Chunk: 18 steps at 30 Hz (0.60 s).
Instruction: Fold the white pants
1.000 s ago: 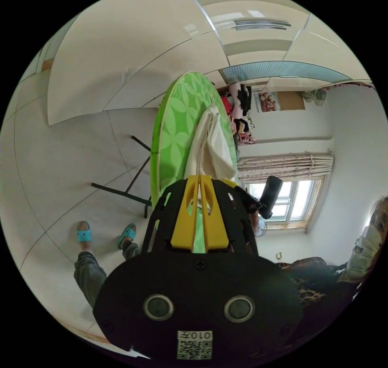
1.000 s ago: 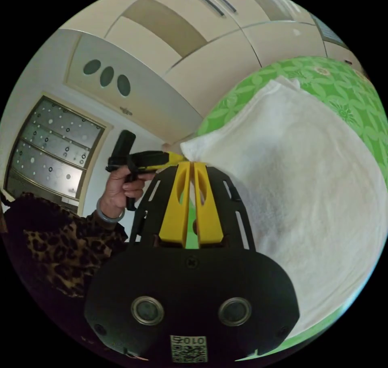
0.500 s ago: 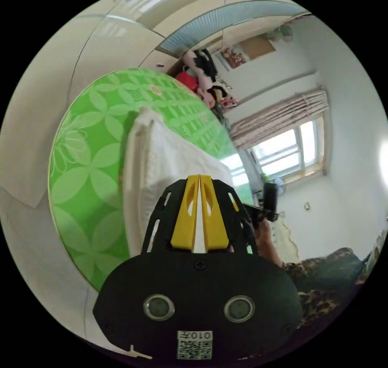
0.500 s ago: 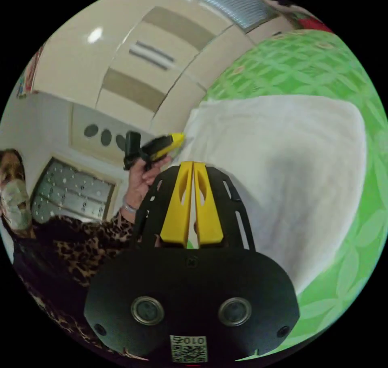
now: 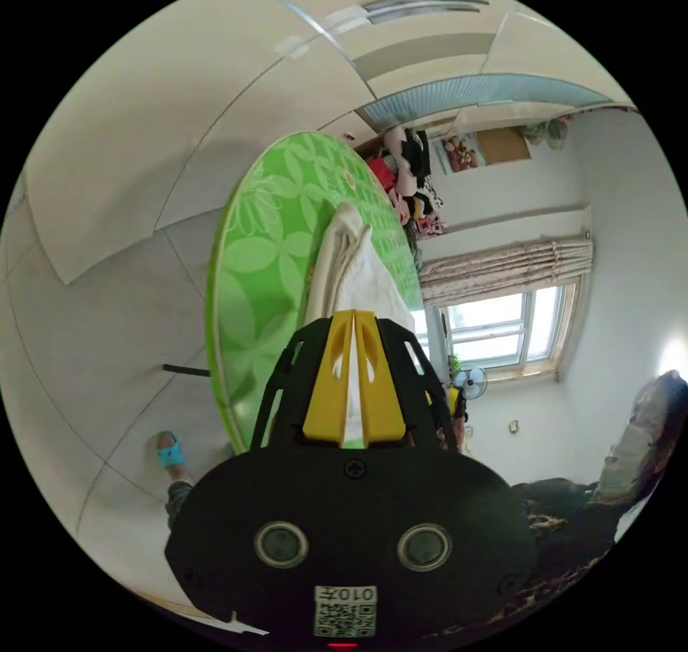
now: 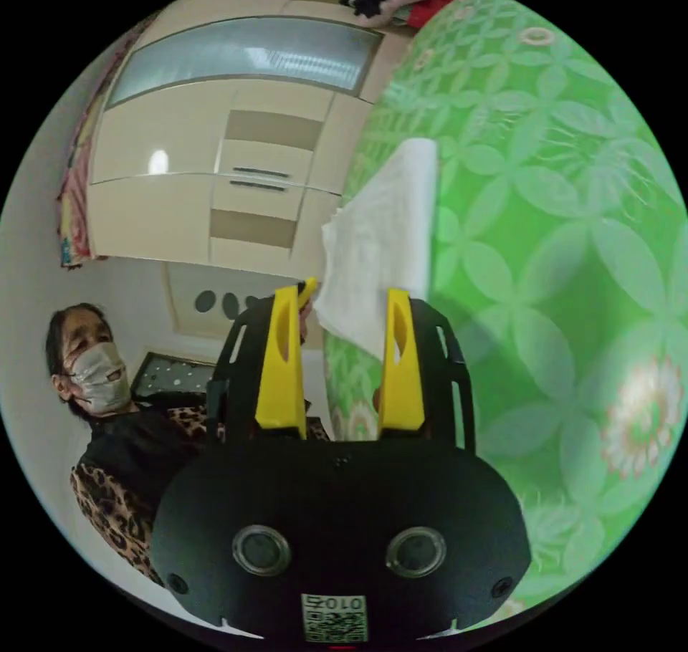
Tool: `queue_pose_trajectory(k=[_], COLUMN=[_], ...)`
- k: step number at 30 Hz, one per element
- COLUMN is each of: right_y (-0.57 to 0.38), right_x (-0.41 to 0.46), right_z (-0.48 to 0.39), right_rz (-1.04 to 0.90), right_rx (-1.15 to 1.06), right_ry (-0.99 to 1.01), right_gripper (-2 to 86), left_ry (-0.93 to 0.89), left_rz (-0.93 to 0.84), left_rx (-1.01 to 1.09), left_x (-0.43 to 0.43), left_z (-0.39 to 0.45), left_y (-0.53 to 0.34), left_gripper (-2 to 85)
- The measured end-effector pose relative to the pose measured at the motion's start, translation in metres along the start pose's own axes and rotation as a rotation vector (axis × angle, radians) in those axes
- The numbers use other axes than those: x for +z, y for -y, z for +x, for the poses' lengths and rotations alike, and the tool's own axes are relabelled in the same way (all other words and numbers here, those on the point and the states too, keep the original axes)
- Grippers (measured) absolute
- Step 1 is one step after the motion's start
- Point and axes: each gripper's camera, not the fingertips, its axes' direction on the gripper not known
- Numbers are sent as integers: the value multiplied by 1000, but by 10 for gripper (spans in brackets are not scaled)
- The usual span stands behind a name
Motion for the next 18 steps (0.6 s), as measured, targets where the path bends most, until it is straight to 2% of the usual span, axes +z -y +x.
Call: queue_pose_trajectory(k=[6, 10, 15, 18], right_y=[-31, -24, -5, -5], right_x=[0, 18, 44, 46], right_z=[21, 28, 26, 25], right_rz=[-71, -40, -44, -25], right_rx=[91, 53, 16, 86], right_ry=[-22, 66, 105, 100], right_gripper=[156, 130, 87, 71], left_ry=[-96, -146, -107, -112], left_rz=[-64, -36, -43, -43], left_rx=[-1, -25, -19, -24], left_x=[23, 38, 38, 39], left_z=[5, 4, 9, 12], left_y=[-37, -48, -47, -49], left_gripper=[-2, -2, -1, -1])
